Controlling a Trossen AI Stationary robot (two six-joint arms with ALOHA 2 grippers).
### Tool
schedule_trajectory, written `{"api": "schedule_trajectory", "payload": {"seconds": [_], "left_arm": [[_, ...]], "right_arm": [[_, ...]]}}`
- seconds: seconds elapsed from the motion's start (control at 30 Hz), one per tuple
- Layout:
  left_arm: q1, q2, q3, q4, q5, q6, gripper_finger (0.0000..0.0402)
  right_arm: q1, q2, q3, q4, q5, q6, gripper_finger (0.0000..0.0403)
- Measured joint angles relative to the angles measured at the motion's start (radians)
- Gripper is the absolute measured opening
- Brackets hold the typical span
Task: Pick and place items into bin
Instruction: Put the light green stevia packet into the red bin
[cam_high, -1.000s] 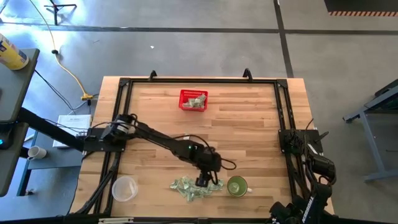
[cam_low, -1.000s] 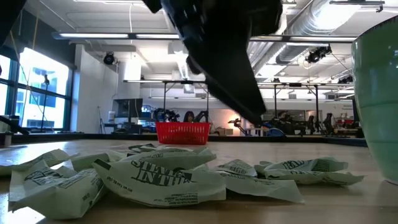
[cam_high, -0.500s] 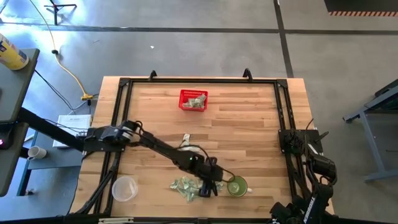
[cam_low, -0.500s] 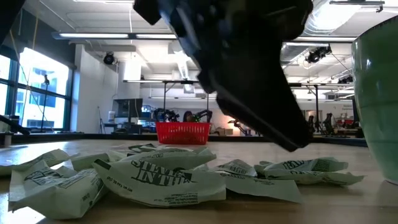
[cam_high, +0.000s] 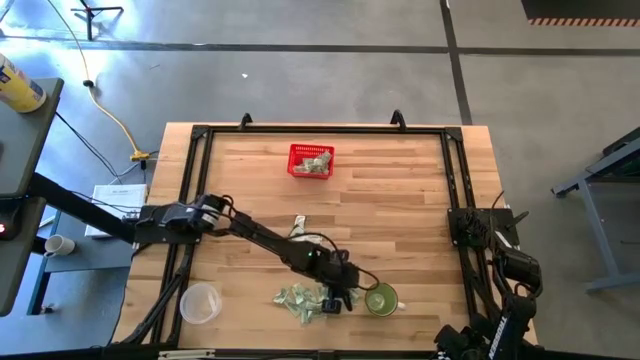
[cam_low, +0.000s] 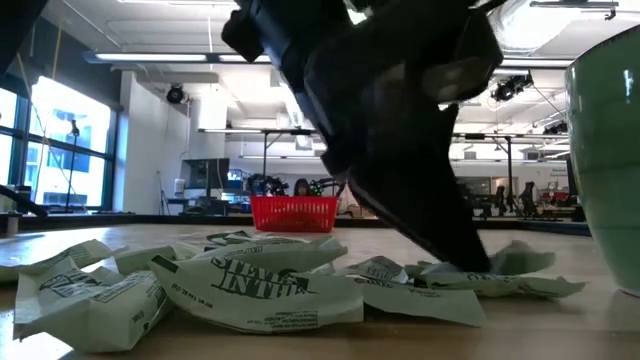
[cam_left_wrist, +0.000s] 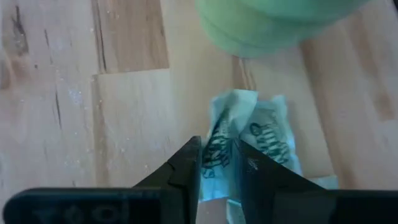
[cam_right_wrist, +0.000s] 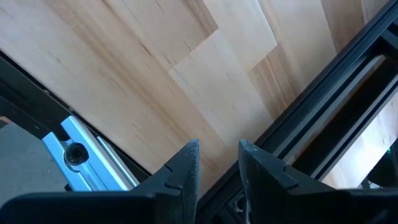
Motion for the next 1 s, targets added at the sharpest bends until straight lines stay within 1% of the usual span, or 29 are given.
{"api": "schedule_trajectory", "payload": {"seconds": [0.07,0.2,0.27,0.33,0.37,0.47,0.5,0.57,0.6,0.7,0.77,0.83,0.9,0.97,1.0], "left_arm": [[-0.001,0.015,0.004,0.015,0.017,-0.008,0.0135],[-0.008,0.016,0.005,0.01,-0.003,-0.019,0.0158],[-0.007,0.016,0.005,0.009,-0.005,-0.019,0.0156],[-0.007,0.017,0.004,0.009,-0.02,-0.019,0.0135],[-0.006,0.017,0.004,0.006,-0.03,-0.019,0.0117],[0.001,0.017,0.005,-0.009,-0.042,-0.019,0.0043],[0.002,0.015,0.006,-0.023,-0.036,-0.02,0.0027],[0.008,0.003,0.021,-0.095,-0.041,-0.02,0.0025],[0.008,-0.001,0.038,-0.142,-0.05,-0.019,0.0031],[0.015,-0.025,0.097,-0.312,-0.095,0.051,0.0043],[0.023,-0.061,0.151,-0.406,-0.162,0.136,0.0033],[0.042,-0.116,0.19,-0.533,-0.273,0.245,0.0024],[0.09,-0.158,0.199,-0.619,-0.38,0.32,0.0024],[0.178,-0.189,0.193,-0.705,-0.419,0.353,0.0024],[0.229,-0.207,0.192,-0.72,-0.423,0.357,0.0026]], "right_arm": [[0.0,0.0,0.0,0.0,0.002,0.0,0.0103],[0.0,0.0,0.0,0.001,-0.004,0.0,0.0103],[0.0,0.0,0.0,0.001,-0.002,0.0,0.0103],[0.0,0.0,0.0,0.0,0.001,-0.001,0.0103],[0.0,0.0,0.0,0.0,0.003,-0.001,0.0103],[0.0,0.0,0.0,-0.001,0.003,-0.001,0.0103],[0.0,0.0,0.0,-0.002,0.003,-0.001,0.0103],[0.0,0.0,0.0,-0.002,0.002,0.0,0.0103],[0.0,0.0,0.0,-0.002,0.002,0.0,0.0103],[0.0,0.0,0.0,-0.006,0.003,0.0,0.0103],[0.0,0.0,0.0,-0.009,0.004,0.0,0.0103],[0.001,0.0,0.0,-0.02,0.003,0.0,0.0103],[0.001,0.0,0.0,-0.025,0.001,0.0,0.0103],[0.001,0.0,-0.001,-0.029,-0.007,0.004,0.0103],[0.001,0.0,0.0,-0.03,-0.011,0.008,0.0103]]}}
